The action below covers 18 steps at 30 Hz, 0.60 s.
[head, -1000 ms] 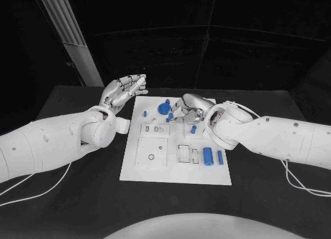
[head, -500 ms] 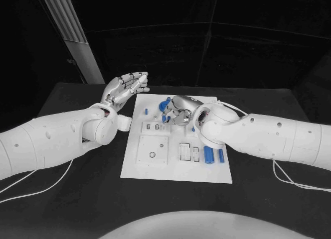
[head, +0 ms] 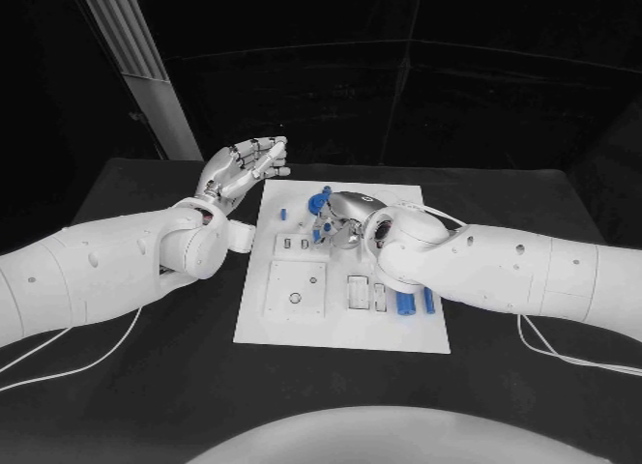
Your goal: Assemble the parts on the task board
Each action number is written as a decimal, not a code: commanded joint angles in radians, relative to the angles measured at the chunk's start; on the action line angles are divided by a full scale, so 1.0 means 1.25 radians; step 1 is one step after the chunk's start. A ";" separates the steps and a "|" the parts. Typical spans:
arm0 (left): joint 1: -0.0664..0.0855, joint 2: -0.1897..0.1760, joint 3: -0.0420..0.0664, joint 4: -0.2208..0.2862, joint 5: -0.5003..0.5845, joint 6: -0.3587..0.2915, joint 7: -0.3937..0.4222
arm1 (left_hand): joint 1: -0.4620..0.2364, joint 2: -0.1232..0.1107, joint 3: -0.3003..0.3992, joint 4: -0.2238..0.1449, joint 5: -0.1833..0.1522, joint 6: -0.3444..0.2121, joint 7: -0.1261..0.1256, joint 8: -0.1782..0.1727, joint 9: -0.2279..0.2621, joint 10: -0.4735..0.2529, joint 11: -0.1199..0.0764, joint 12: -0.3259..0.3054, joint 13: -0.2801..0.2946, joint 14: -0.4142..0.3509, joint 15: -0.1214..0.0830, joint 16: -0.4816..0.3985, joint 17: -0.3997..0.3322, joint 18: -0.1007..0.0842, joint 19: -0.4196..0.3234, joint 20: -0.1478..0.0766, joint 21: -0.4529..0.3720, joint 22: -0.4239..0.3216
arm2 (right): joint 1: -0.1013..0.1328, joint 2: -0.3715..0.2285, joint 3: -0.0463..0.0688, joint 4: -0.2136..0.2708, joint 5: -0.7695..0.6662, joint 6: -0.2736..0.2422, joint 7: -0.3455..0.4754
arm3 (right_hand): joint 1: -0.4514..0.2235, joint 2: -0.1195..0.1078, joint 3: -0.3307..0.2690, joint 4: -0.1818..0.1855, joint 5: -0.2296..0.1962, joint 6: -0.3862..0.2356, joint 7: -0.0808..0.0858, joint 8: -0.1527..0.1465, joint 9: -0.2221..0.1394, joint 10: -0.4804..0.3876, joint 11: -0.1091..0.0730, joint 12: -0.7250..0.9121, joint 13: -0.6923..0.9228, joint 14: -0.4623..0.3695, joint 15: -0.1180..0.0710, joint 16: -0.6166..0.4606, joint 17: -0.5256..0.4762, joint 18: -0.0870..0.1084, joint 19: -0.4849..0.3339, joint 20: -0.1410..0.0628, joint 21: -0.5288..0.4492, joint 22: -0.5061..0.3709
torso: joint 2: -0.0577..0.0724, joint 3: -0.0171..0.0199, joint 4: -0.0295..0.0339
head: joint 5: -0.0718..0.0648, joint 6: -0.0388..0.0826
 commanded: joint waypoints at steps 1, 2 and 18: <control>0.001 0.000 0.001 0.001 -0.002 0.007 0.189 | 0.000 0.008 -0.006 0.001 0.006 -0.004 0.105 0.004 -0.001 -0.005 -0.001 0.002 0.000 -0.005 -0.002 0.001 0.001 0.000 -0.007 0.000 0.001 -0.001 | 0.000 0.004 0.001 -0.002 -0.031 0.006 -0.022 | -0.012 0.002 -0.002 -0.003 0.000 0.035 0.016 -0.001 0.000 0.086 0.006 0.002 0.211 0.085 0.007 0.002 0.211 -0.006 0.083 0.007 0.003 0.211 | -0.001 -0.0001 -0.0002 | -0.001 -0.001; 0.001 0.000 0.001 0.001 -0.002 0.007 0.189 | 0.001 0.009 -0.006 0.001 0.007 -0.004 0.105 0.005 -0.001 -0.005 -0.001 0.002 0.000 -0.005 -0.002 0.002 0.001 0.000 -0.007 0.000 0.001 -0.001 | -0.001 0.004 0.001 -0.002 -0.031 0.006 -0.023 | -0.012 0.001 -0.002 -0.003 0.000 0.035 0.016 -0.001 0.000 0.086 0.006 0.002 0.211 0.085 0.008 0.002 0.211 -0.006 0.083 0.007 0.003 0.211 | -0.001 -0.0002 -0.0001 | -0.002 -0.002; 0.001 0.001 0.001 0.001 -0.002 0.007 0.190 | 0.003 0.010 -0.008 0.001 0.011 -0.006 0.105 0.008 -0.001 -0.006 -0.001 0.002 0.000 -0.006 -0.002 0.002 0.001 0.000 -0.008 0.000 0.001 -0.001 | -0.005 0.015 0.001 -0.007 -0.033 0.013 -0.023 | -0.023 -0.004 -0.008 -0.003 -0.005 0.030 0.021 -0.009 -0.003 0.086 0.011 0.002 0.211 0.085 0.011 0.002 0.211 -0.006 0.083 0.011 0.003 0.211 | -0.001 0.0001 0.0005 | -0.004 -0.004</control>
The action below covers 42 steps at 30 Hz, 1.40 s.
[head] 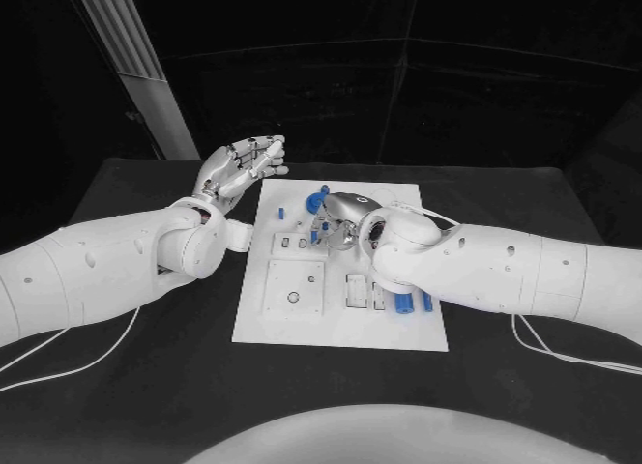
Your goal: Assemble the parts on the task board
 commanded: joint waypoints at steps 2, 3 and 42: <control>0.001 0.000 0.001 0.001 -0.002 0.007 0.190 | 0.001 0.008 -0.005 -0.002 0.006 -0.006 0.105 0.004 -0.001 -0.006 -0.001 0.002 0.000 -0.006 -0.002 0.002 0.001 0.000 -0.007 0.000 0.001 -0.001 | 0.000 0.003 0.000 0.000 -0.009 0.010 -0.002 | -0.006 0.000 -0.006 -0.001 -0.004 0.017 0.008 -0.002 0.001 0.083 0.008 0.002 0.211 0.085 0.006 0.002 0.210 -0.006 0.083 0.005 0.003 0.211 | 0.000 0.0003 0.0011 | 0.001 -0.001; 0.001 0.000 0.001 0.001 -0.002 0.007 0.190 | 0.001 0.008 -0.005 -0.002 0.006 -0.006 0.105 0.004 -0.001 -0.006 -0.001 0.002 0.000 -0.006 -0.002 0.002 0.001 0.000 -0.007 0.000 0.001 -0.001 | 0.000 0.004 0.000 0.000 -0.009 0.010 -0.002 | -0.007 0.000 -0.006 -0.001 -0.004 0.017 0.008 -0.002 0.001 0.083 0.008 0.002 0.211 0.085 0.006 0.002 0.210 -0.006 0.083 0.005 0.003 0.211 | 0.000 0.0003 0.0010 | 0.001 -0.001; 0.001 -0.001 0.001 0.002 -0.002 0.007 0.186 | 0.003 0.009 -0.007 -0.001 0.010 -0.009 0.105 0.007 -0.002 -0.006 -0.001 0.003 0.000 -0.006 -0.002 0.003 0.001 0.000 -0.008 0.000 0.002 -0.002 | -0.009 0.018 0.000 -0.018 -0.020 0.031 -0.002 | -0.022 -0.022 -0.014 -0.015 0.005 -0.037 0.027 -0.028 -0.012 0.083 0.026 0.002 0.211 0.085 0.017 0.002 0.210 -0.006 0.083 0.016 0.003 0.211 | 0.000 0.0001 0.0001 | -0.003 -0.001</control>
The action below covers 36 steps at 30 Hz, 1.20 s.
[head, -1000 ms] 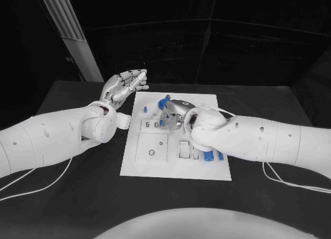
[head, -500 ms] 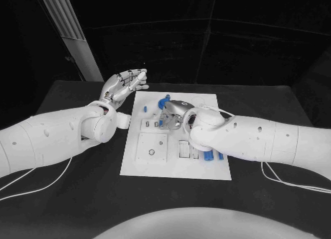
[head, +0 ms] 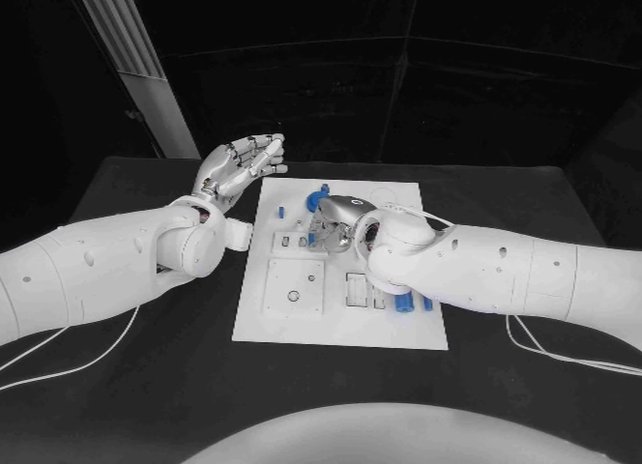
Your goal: Assemble the parts on the task board
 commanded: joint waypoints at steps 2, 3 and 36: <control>0.001 0.000 0.001 0.001 -0.002 0.006 0.186 | 0.001 0.007 -0.005 0.001 0.005 -0.006 0.108 0.002 -0.001 -0.006 -0.001 0.003 0.000 -0.006 -0.002 0.003 0.001 0.000 -0.008 0.000 0.002 -0.001 | 0.000 -0.001 -0.001 -0.001 -0.007 0.012 -0.001 | -0.016 -0.019 -0.013 0.000 0.008 -0.032 0.010 -0.005 -0.006 0.083 0.012 0.002 0.211 0.083 0.010 0.002 0.210 -0.006 0.085 0.010 0.003 0.210 | 0.000 0.0000 -0.0008 | -0.002 0.002; 0.001 0.000 0.001 0.001 -0.002 0.006 0.186 | 0.001 0.007 -0.005 0.001 0.005 -0.006 0.108 0.002 -0.001 -0.006 -0.001 0.003 0.000 -0.006 -0.002 0.003 0.001 0.000 -0.008 0.000 0.002 -0.001 | -0.001 -0.001 -0.001 -0.001 -0.007 0.013 0.000 | -0.021 -0.026 -0.016 0.000 0.009 -0.042 0.015 -0.005 -0.006 0.083 0.016 0.002 0.211 0.083 0.013 0.002 0.210 -0.006 0.085 0.012 0.003 0.210 | 0.000 -0.0001 -0.0010 | -0.002 0.002; 0.006 -0.011 0.001 -0.008 -0.051 0.011 0.150 | 0.007 0.004 -0.016 0.001 0.009 -0.039 0.109 0.009 -0.005 -0.002 -0.001 0.007 0.000 0.003 -0.003 0.010 0.002 0.000 -0.006 0.000 0.004 -0.002 | 0.040 -0.123 0.000 0.116 0.035 -0.345 0.237 | -0.110 -0.086 -0.041 0.118 -0.043 -0.111 0.042 0.005 -0.002 0.083 0.040 0.002 0.211 0.083 0.049 0.002 0.210 -0.006 0.085 0.048 0.003 0.210 | -0.001 0.0017 -0.0019 | 0.014 0.005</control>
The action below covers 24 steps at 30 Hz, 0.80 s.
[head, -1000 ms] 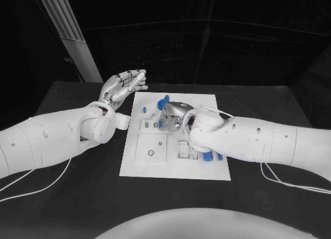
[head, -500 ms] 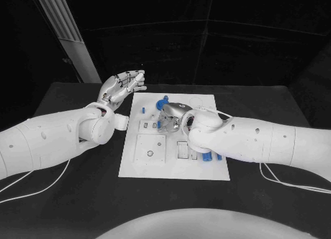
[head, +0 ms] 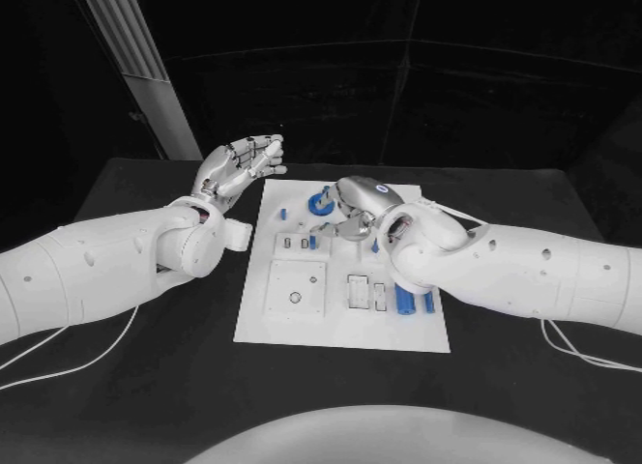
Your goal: Assemble the parts on the task board
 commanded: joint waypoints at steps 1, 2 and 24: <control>0.006 -0.006 0.001 -0.004 -0.057 0.012 0.139 | 0.008 0.005 -0.009 0.000 0.005 -0.021 0.109 0.007 -0.003 0.004 -0.002 0.009 0.001 0.011 -0.004 0.007 0.001 0.002 -0.003 0.000 0.007 0.000 | 0.019 -0.028 0.002 0.024 0.064 -0.167 0.148 | -0.010 0.007 -0.002 0.014 0.003 -0.004 -0.001 0.003 0.002 0.083 0.004 0.002 0.211 0.083 0.007 0.002 0.211 -0.006 0.083 0.007 0.003 0.211 | 0.000 0.0010 -0.0016 | 0.006 0.000; 0.009 -0.008 0.001 -0.004 -0.073 0.015 0.126 | 0.007 0.006 -0.012 0.000 0.005 -0.030 0.109 0.011 -0.004 0.012 -0.003 0.014 0.001 0.019 -0.006 0.011 0.001 0.004 0.003 -0.001 0.011 0.001 | 0.026 -0.039 0.002 0.031 0.097 -0.176 0.171 | -0.013 0.011 -0.004 0.019 0.004 -0.001 -0.001 0.005 0.002 0.083 0.004 0.002 0.211 0.083 0.008 0.002 0.211 -0.006 0.083 0.008 0.003 0.211 | -0.001 0.0006 -0.0005 | 0.007 -0.002; 0.126 -0.031 0.001 0.029 -0.565 0.157 -0.326 | -0.095 -0.108 0.004 0.004 0.006 -0.122 0.035 0.249 -0.008 1.017 -0.102 0.679 1.204 1.138 -0.140 0.529 1.204 -0.020 0.674 -0.085 0.853 0.669 | 0.058 -0.239 0.000 0.125 0.726 -0.058 0.344 | -0.233 0.112 -0.180 0.031 0.101 -0.049 0.002 0.072 0.010 0.083 0.007 0.002 0.211 0.083 0.010 0.002 0.211 0.060 -0.119 0.012 -0.222 0.081 | -0.004 -0.0003 -0.0003 | 0.047 -0.005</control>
